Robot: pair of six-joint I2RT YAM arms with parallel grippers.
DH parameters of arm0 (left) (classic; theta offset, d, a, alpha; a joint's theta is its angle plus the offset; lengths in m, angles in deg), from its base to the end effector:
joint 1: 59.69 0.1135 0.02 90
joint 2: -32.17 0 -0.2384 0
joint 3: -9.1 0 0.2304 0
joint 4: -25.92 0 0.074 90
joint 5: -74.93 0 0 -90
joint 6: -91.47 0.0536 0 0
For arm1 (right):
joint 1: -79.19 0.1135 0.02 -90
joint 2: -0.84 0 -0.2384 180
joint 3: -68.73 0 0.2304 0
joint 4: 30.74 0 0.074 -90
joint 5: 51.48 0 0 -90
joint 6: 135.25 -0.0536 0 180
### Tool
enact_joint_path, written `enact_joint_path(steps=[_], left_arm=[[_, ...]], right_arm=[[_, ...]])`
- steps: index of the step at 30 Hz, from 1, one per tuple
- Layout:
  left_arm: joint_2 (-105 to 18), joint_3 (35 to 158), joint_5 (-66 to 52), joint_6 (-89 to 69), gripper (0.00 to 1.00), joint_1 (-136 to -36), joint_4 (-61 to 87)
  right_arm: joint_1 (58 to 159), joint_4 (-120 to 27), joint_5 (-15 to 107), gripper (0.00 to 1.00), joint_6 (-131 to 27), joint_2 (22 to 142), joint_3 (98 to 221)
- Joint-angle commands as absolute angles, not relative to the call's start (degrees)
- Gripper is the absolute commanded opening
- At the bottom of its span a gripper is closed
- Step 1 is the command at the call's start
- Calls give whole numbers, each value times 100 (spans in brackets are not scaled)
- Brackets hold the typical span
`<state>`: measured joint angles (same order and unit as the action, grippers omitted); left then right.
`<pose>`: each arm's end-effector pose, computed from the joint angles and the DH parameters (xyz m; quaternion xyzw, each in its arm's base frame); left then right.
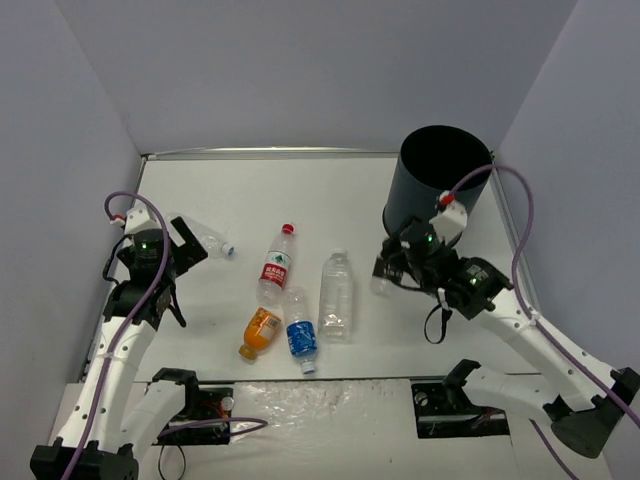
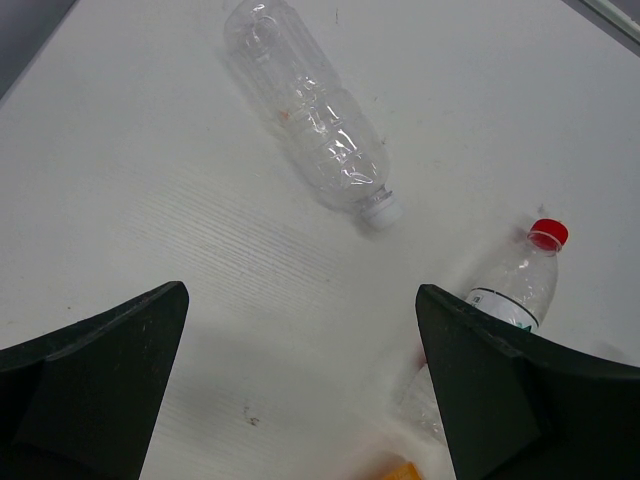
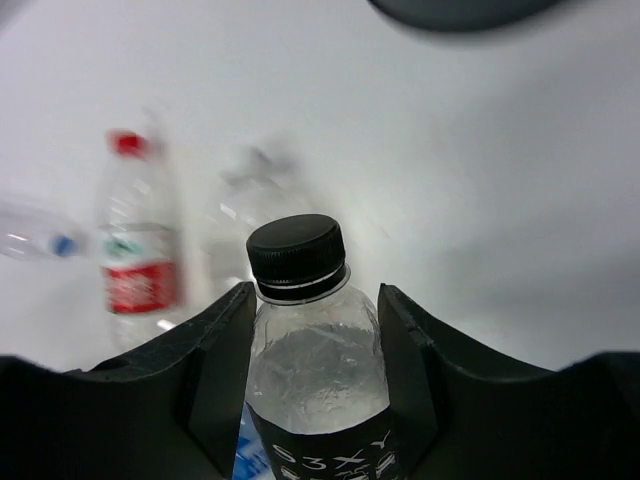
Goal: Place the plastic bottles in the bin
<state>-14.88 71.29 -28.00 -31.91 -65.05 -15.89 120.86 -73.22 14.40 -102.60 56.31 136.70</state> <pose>0.1931 -0.0061 0.2915 -0.2621 0.8063 -0.0826 0.5239 0.1761 0.1274 0.2983 0.2190 0.8247 0.2545 0.4552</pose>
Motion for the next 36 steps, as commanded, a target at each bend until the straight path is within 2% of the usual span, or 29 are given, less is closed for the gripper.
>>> enact_joint_path(steps=[1, 3, 4, 8, 13, 17, 21, 22, 25, 28, 32, 36], left_arm=[[-1582, 7242, -2840, -3176, 97, -6531, -1297], [-1599, 7245, -2878, -3171, 97, -6531, -1291], [-1599, 7252, -2901, -3162, 97, -6531, -1295], [-1593, 7264, -2949, -3150, 97, -6531, -1278], [-1639, 7263, -2909, -3131, 97, -6531, -1226], [-1771, 7290, -2864, -3123, 97, -6531, -1240], [-1885, 7304, -2830, -3122, 97, -6531, -1237], [-1920, 7314, -2795, -3119, 97, -6531, -1235], [-1969, 7354, -2739, -3096, 97, -6531, -1266], [-1945, 7368, -2731, -3104, 97, -6531, -1273], [-1907, 7334, -2587, -3114, 97, -6531, -1210], [-1936, 7336, -2444, -3192, 97, -6540, -1201]], right_arm=[[12023, -7003, -1322, 30, -8437, 6514, 16287], [11674, -6926, -2104, 30, -7959, 7029, 16858], [11188, -6832, -2012, 30, -7714, 7245, 17157], [9070, -6205, 391, 30, -6972, 7947, 17819], [8127, -5688, 1059, 35, -6705, 9033, 18104], [7954, -5320, 1441, 36, -6519, 9704, 18327], [7946, -5283, 1616, 44, -6298, 10135, 18579], [7948, -5280, 1661, 50, -6253, 10205, 18652], [7948, -5280, 1744, 81, -6179, 10320, 18764], [7947, -5287, 1923, 97, -6194, 10201, 18756], [8158, -5336, 2313, 100, -6007, 9751, 18693], [9256, -5485, 1768, 100, -5553, 9006, 18367]])
